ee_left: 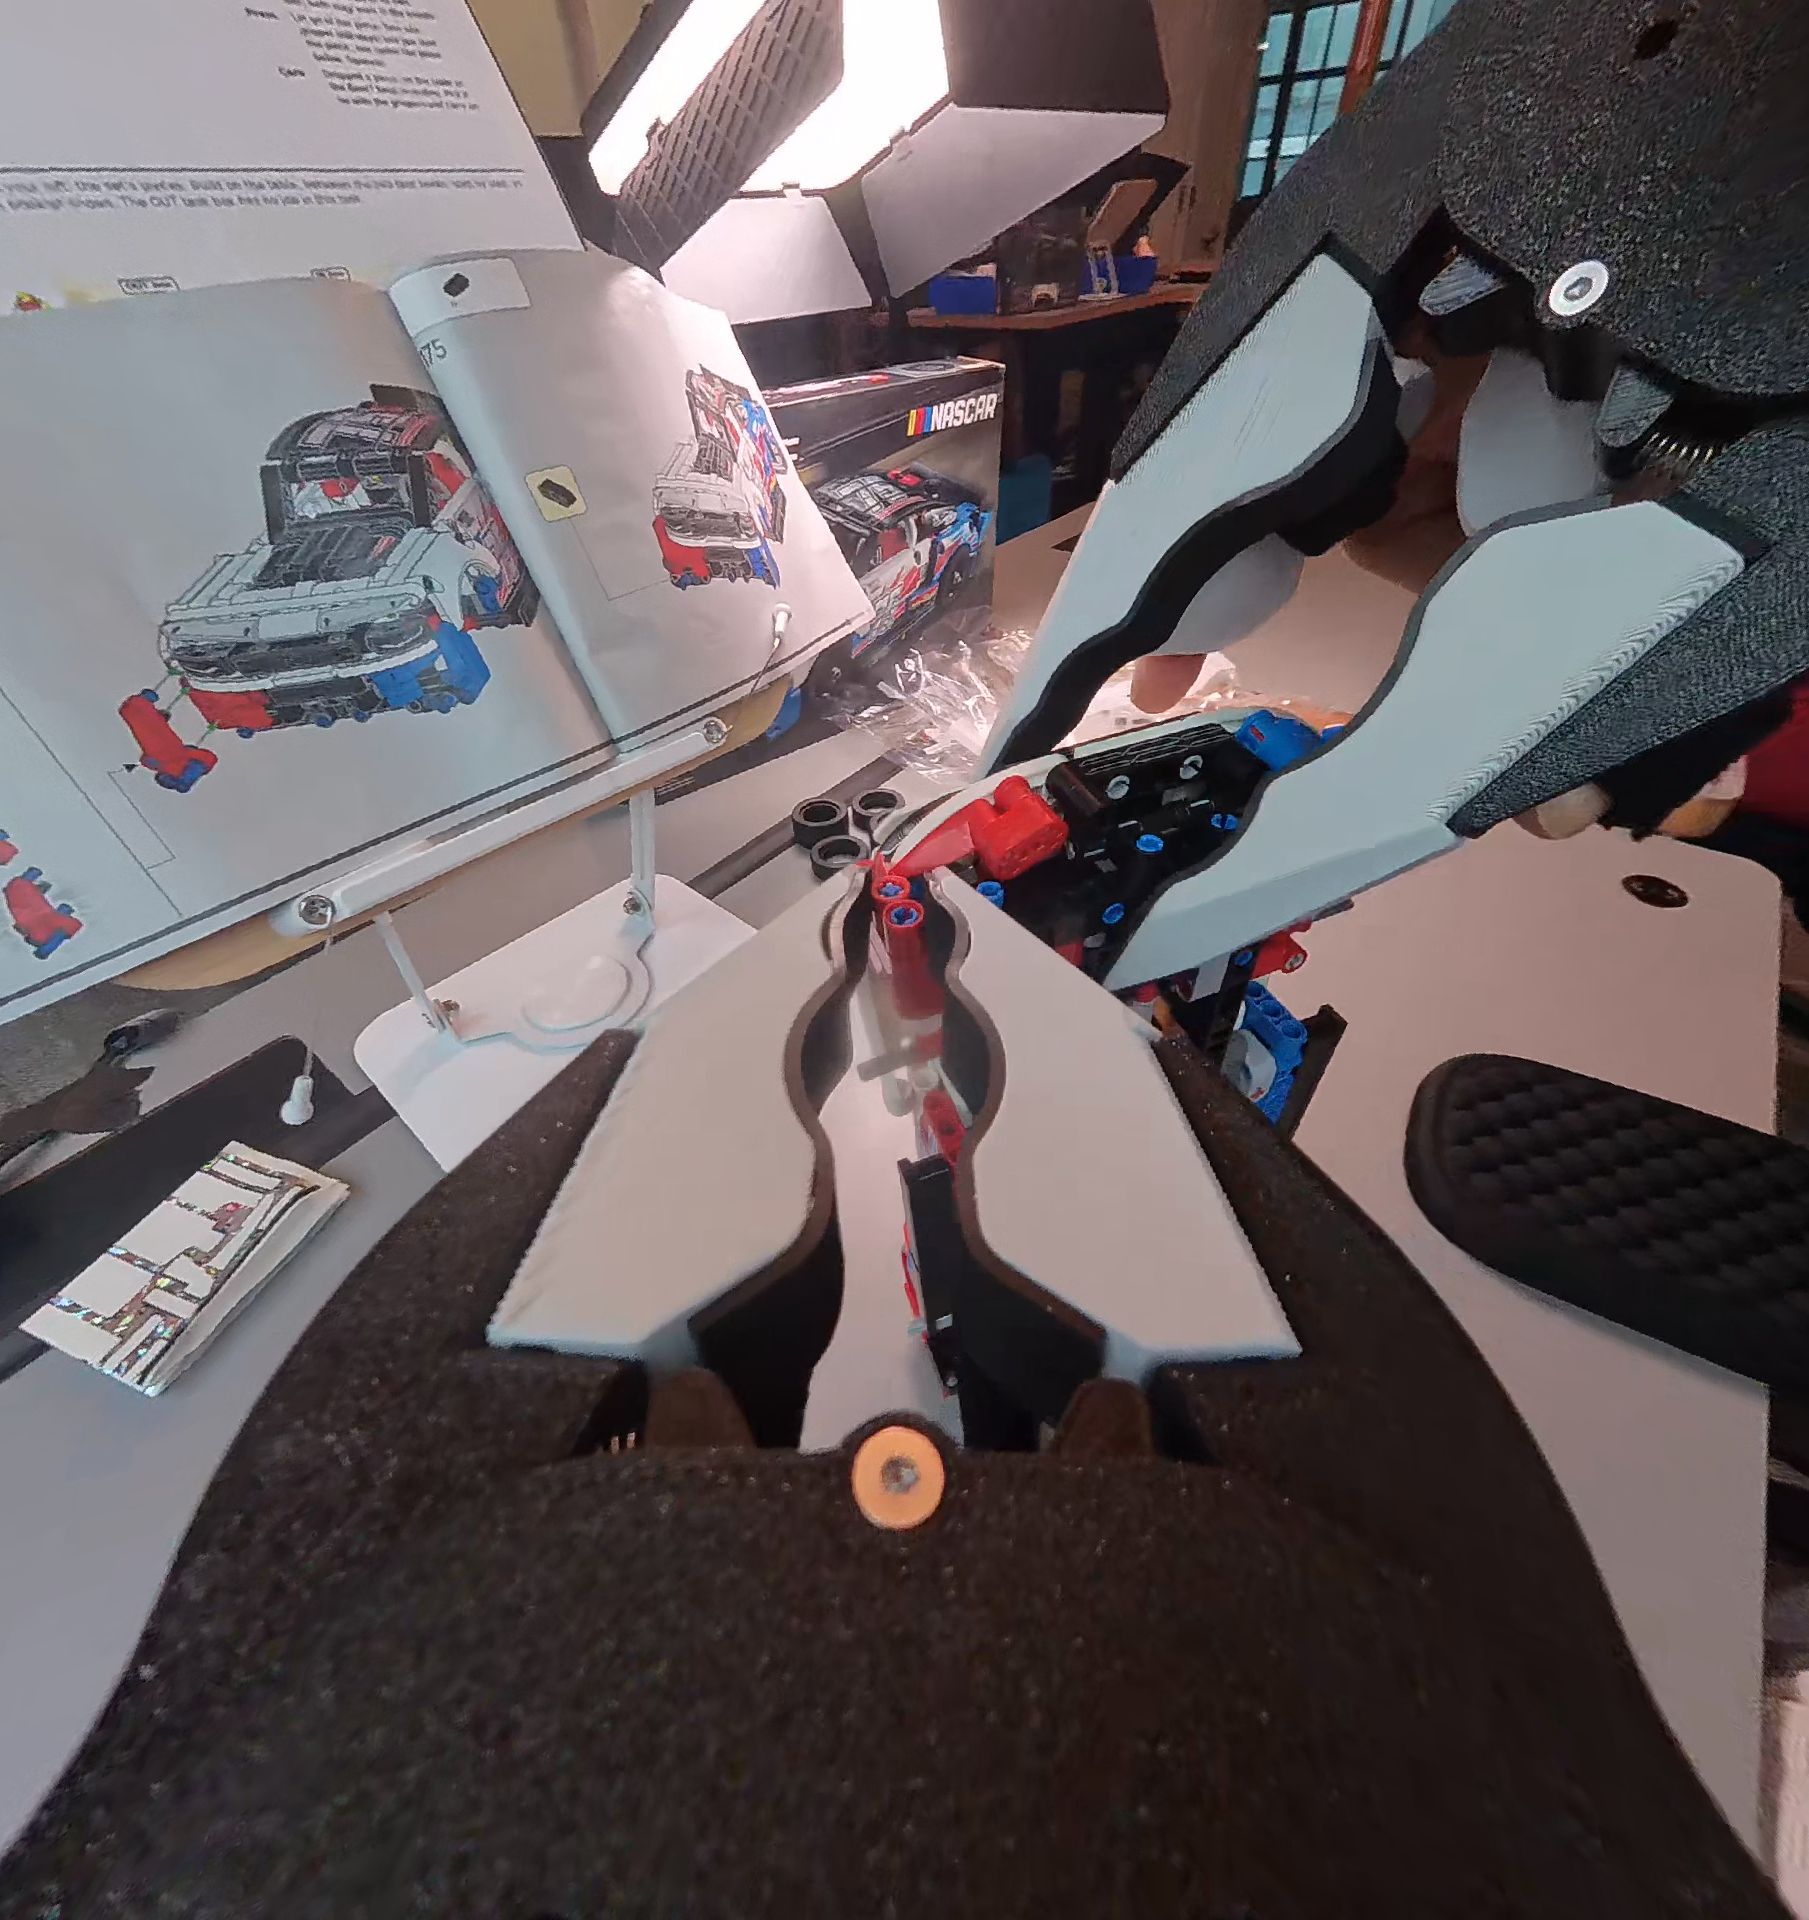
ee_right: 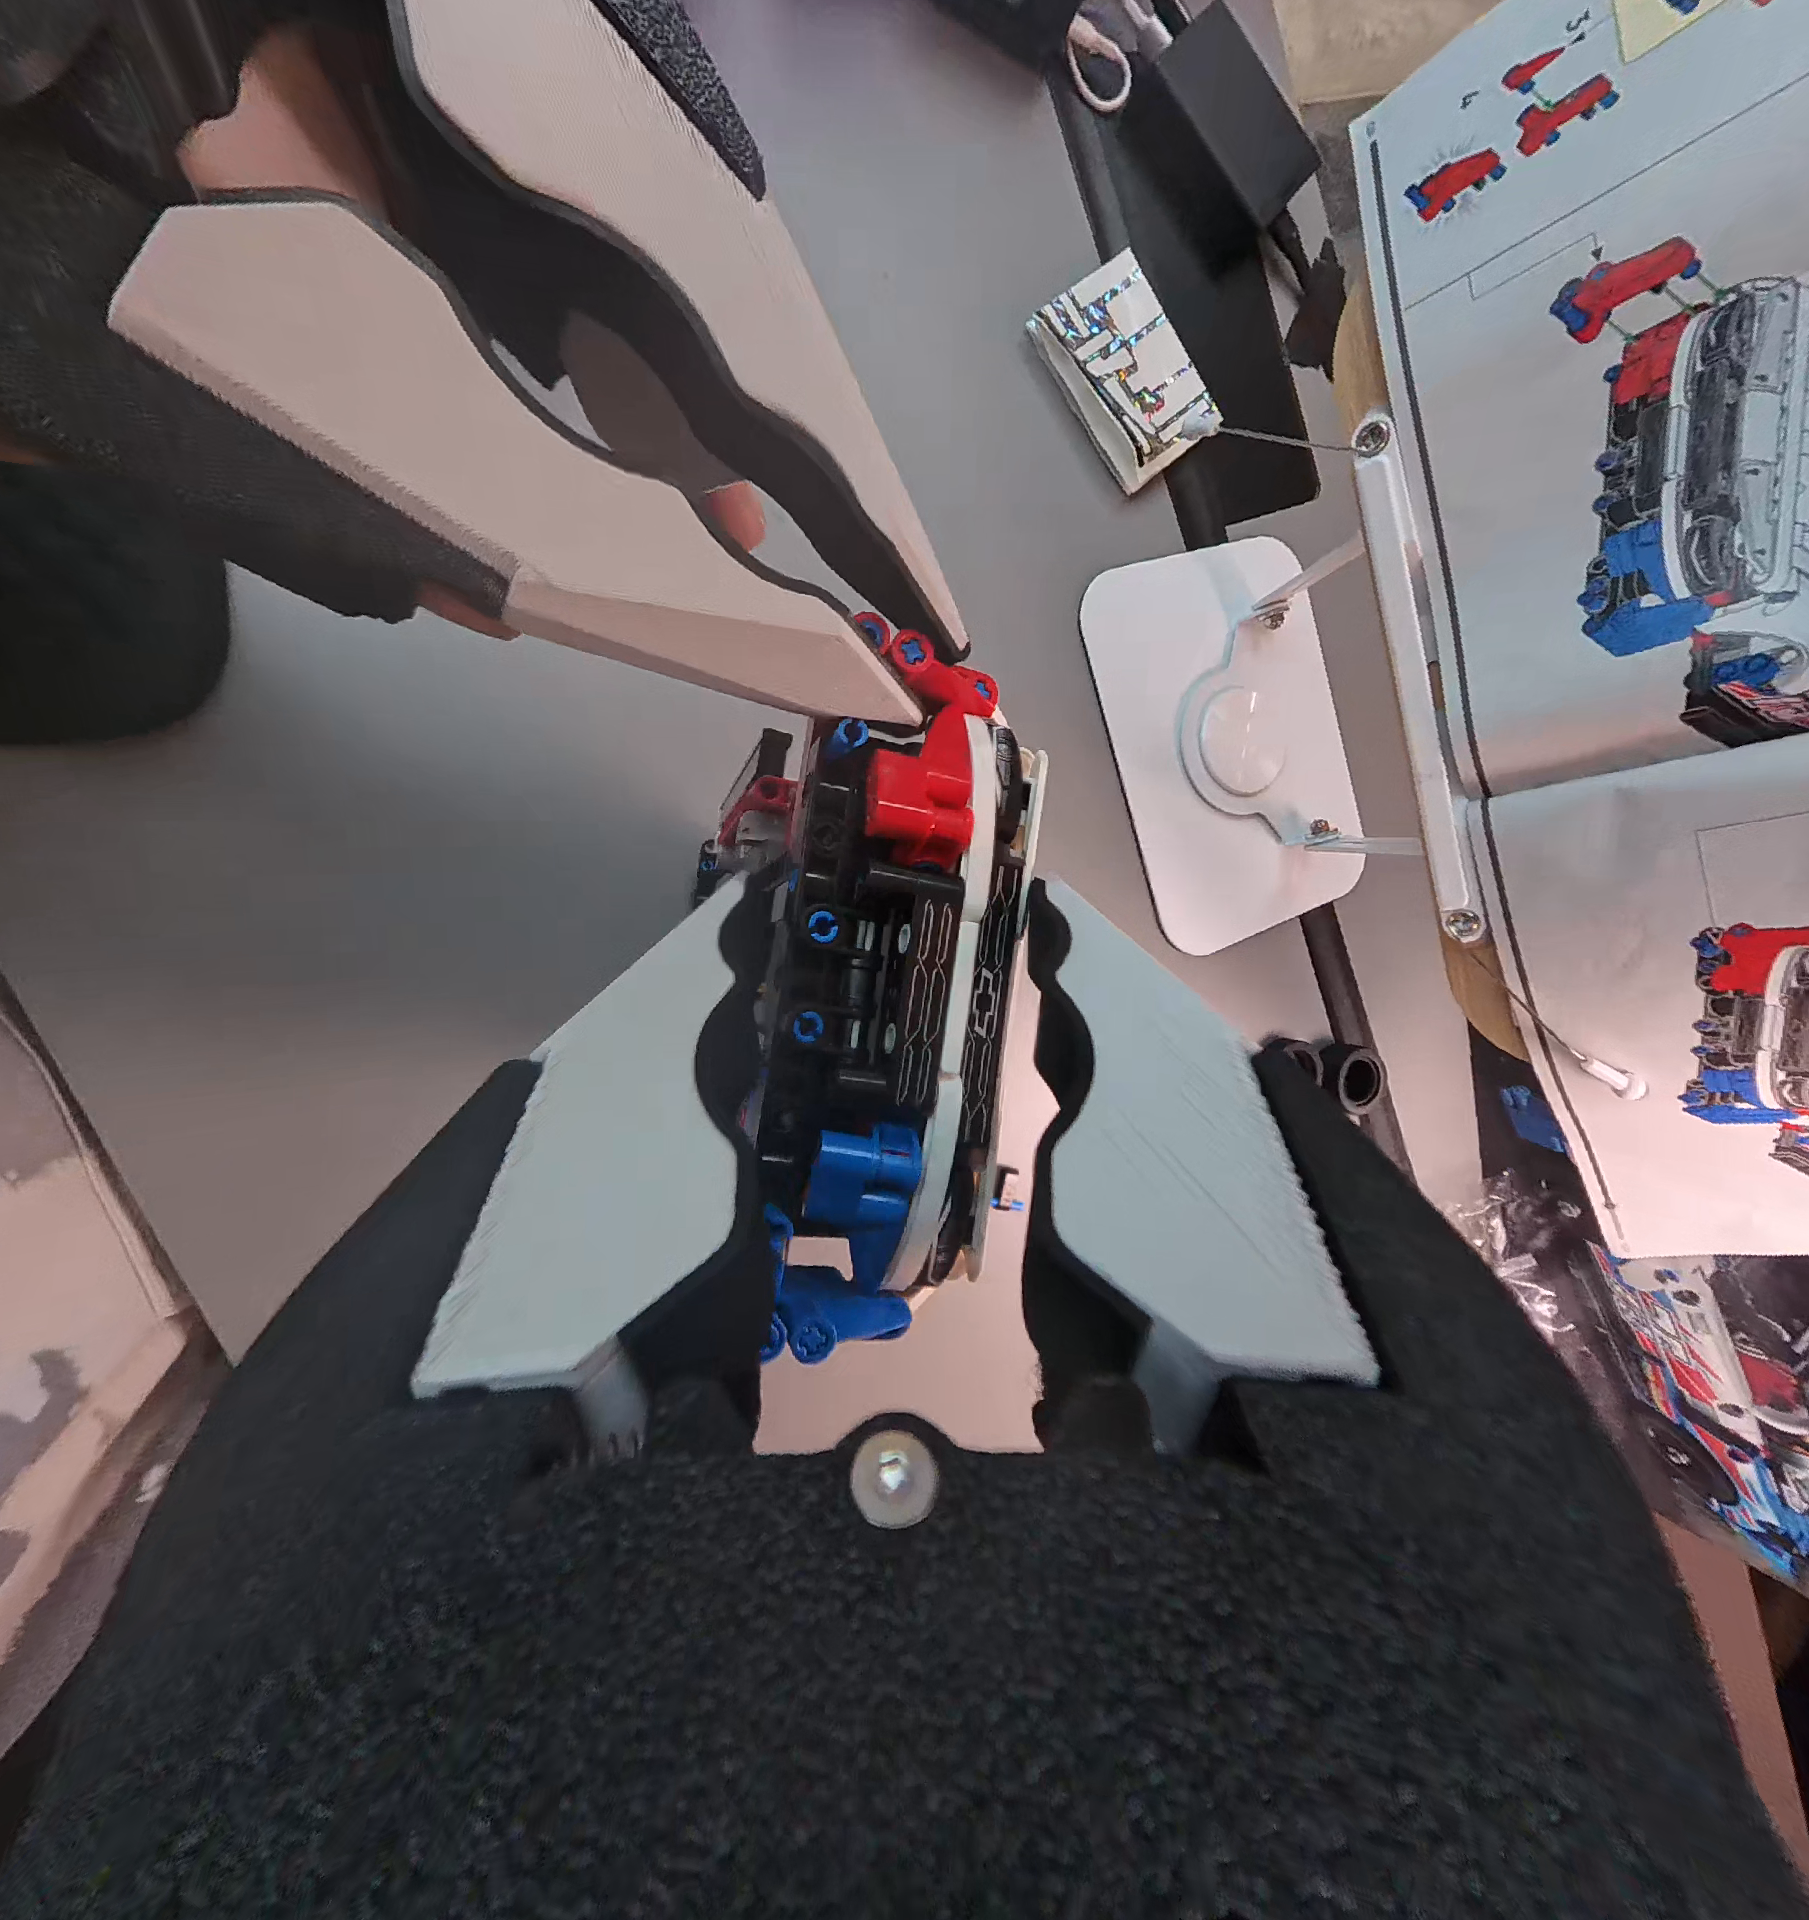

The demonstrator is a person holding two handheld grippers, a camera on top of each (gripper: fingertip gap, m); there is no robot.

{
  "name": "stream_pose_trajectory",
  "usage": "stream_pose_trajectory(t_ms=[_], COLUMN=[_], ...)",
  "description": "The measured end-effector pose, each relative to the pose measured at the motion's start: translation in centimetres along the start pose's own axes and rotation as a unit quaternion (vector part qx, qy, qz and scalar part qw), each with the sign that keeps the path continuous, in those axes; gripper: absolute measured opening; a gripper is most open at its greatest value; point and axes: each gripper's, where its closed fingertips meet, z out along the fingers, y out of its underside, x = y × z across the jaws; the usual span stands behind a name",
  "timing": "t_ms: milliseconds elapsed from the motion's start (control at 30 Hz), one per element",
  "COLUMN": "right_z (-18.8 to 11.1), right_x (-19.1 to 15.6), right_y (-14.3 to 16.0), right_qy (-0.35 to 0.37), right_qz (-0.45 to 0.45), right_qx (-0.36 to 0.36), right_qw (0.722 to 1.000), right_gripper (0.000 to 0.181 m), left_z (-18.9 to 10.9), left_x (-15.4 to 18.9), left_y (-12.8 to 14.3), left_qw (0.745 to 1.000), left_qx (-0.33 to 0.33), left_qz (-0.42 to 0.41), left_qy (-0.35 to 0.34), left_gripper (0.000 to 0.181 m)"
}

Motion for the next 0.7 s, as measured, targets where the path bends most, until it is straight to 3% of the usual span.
stream_pose_trajectory(t_ms=[267,567,633,700], right_z=[0.7,1.5,1.9,2.1], right_x=[0.9,1.0,1.3,1.3], right_y=[-0.4,-1.5,-1.7,-2.1], right_qy=[0.023,0.032,0.036,0.038], right_qz=[0.028,0.040,0.042,0.043], right_qx=[0.004,0.020,0.021,0.023], right_qw=[0.999,0.998,0.998,0.998], right_gripper=[0.045,0.045,0.045,0.045], left_z=[0.4,-0.1,-1.9,-3.8], left_x=[-1.0,-2.1,-1.2,-1.3], left_y=[-0.7,-0.8,-4.8,-8.3], left_qw=[0.998,0.998,0.992,0.985], left_qx=[0.021,0.036,0.118,0.144], left_qz=[0.045,0.018,0.005,0.071], left_qy=[-0.047,-0.054,-0.034,-0.066], left_gripper=[0.004,0.000,0.000,0.000])
